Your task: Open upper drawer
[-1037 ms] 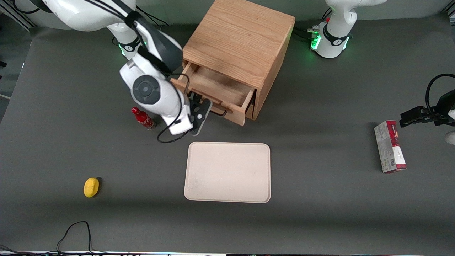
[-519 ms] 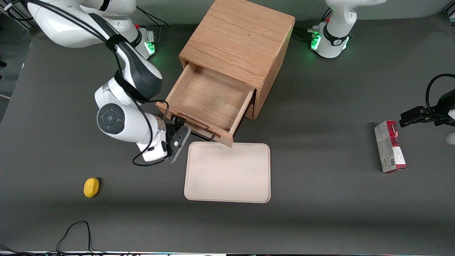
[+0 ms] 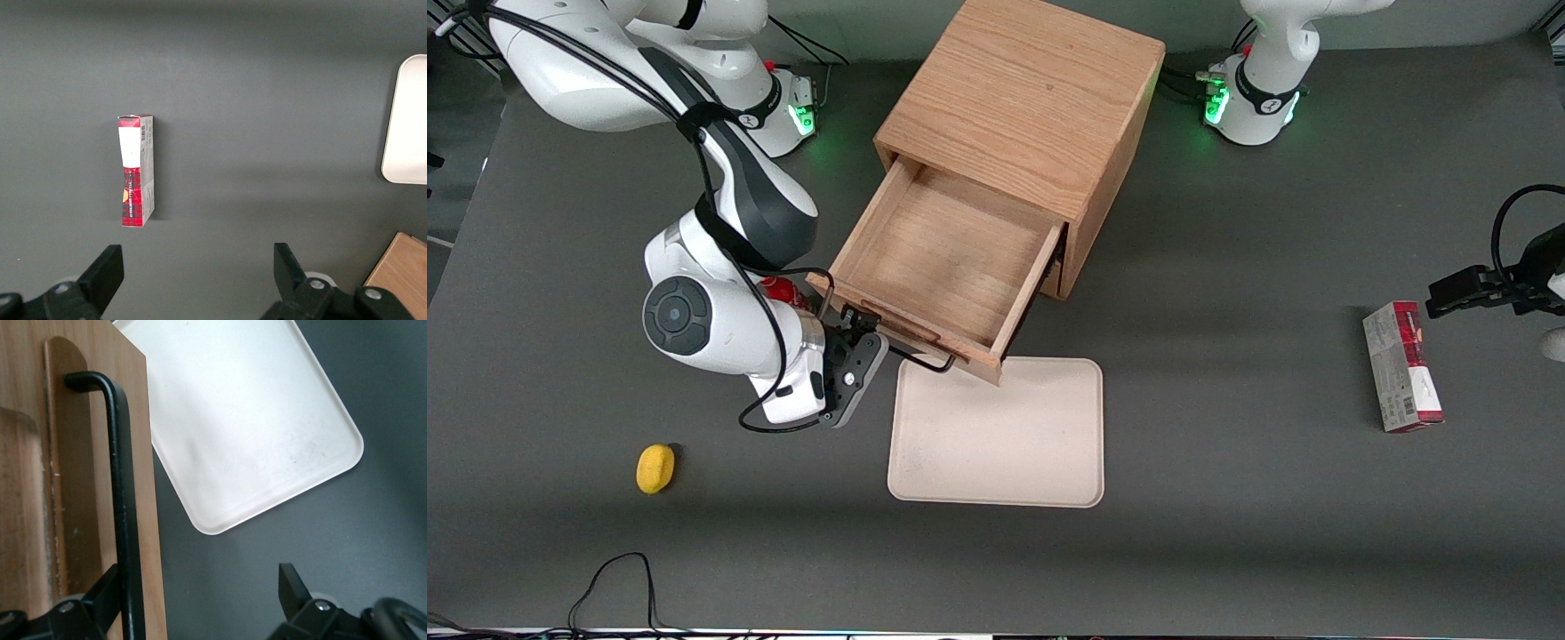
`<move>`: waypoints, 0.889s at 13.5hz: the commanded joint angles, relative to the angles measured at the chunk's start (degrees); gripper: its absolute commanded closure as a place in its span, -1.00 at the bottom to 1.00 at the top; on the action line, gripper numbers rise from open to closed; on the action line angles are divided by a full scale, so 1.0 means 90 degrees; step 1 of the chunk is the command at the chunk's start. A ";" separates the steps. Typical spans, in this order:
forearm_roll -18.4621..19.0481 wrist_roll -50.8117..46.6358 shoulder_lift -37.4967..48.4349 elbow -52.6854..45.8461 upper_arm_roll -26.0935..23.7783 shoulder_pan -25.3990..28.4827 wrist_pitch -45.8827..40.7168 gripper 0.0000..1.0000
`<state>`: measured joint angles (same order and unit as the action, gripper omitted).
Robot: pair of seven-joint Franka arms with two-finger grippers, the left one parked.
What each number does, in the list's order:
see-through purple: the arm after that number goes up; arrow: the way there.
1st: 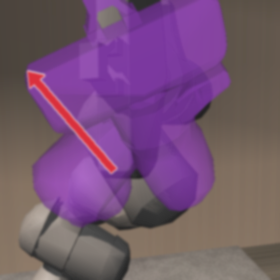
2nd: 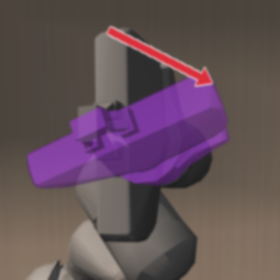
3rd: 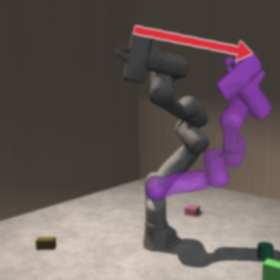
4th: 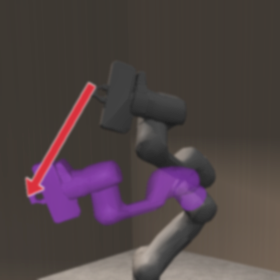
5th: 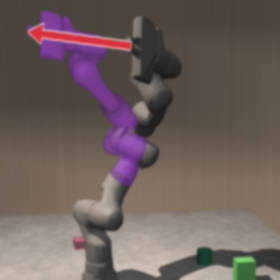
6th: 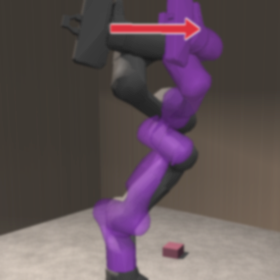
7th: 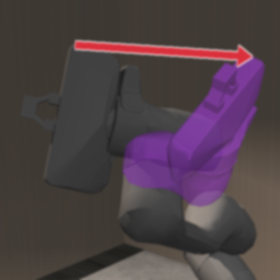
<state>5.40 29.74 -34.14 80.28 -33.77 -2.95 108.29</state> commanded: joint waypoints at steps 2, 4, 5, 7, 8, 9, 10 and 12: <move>0.0387 0.0016 0.0257 -0.0587 0.0002 0.0025 -0.0448 -1.00; 0.0377 0.0006 0.0355 -0.1114 0.0147 -0.0004 -0.0752 -1.00; 0.0329 0.0016 0.0539 -0.1146 0.0380 -0.0004 -0.0733 -1.00; 0.0018 -0.0323 0.0687 -0.1272 0.0597 -0.0062 -0.0732 -1.00; -0.0033 -0.0287 0.1084 -0.1089 0.0820 -0.0140 -0.1023 -1.00; -0.0062 -0.0306 0.1427 -0.0691 0.1151 -0.0121 -0.1306 -1.00; -0.0062 -0.0364 0.1855 -0.0378 0.1376 -0.0121 -0.1416 -1.00; -0.0179 -0.1034 0.2879 0.0694 0.2030 -0.0102 -0.1514 -1.00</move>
<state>6.18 26.13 -19.66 74.07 -20.62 -3.99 94.27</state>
